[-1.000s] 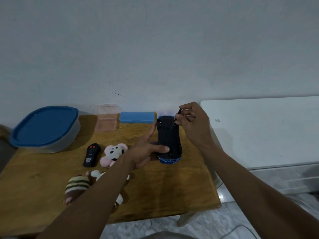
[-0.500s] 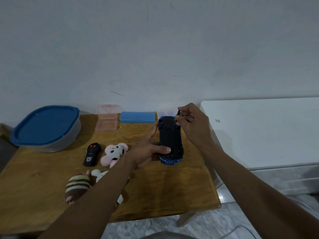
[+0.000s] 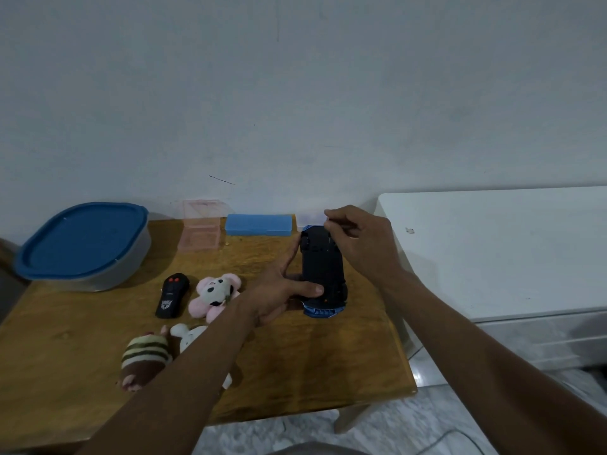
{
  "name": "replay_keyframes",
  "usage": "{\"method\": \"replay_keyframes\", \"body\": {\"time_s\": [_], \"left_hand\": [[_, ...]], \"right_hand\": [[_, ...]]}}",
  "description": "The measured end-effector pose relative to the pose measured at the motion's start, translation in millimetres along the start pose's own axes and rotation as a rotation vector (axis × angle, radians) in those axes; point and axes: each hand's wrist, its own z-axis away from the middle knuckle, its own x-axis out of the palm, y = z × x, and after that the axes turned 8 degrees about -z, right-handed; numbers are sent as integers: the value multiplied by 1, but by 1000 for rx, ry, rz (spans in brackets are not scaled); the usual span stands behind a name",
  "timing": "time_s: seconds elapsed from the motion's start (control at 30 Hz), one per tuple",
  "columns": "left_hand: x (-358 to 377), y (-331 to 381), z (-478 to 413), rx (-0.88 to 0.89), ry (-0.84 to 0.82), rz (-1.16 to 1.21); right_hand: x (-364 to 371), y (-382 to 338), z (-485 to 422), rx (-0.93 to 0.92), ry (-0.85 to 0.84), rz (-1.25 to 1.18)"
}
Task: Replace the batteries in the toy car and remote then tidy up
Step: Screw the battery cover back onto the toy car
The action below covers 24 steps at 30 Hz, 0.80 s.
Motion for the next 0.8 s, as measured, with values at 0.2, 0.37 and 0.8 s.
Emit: {"method": "replay_keyframes", "body": {"time_s": [0.2,0.37,0.8], "left_hand": [[1,-1,2,-7,-21,-7],[-1,0,4,-6,-22,-10],[-4,-3,5,-3,-28,-4]], "right_hand": [[3,-2,-1,-15,2,37],[2,-1,0,-86,9,70],[1,-2,2,-69,19,97]]}}
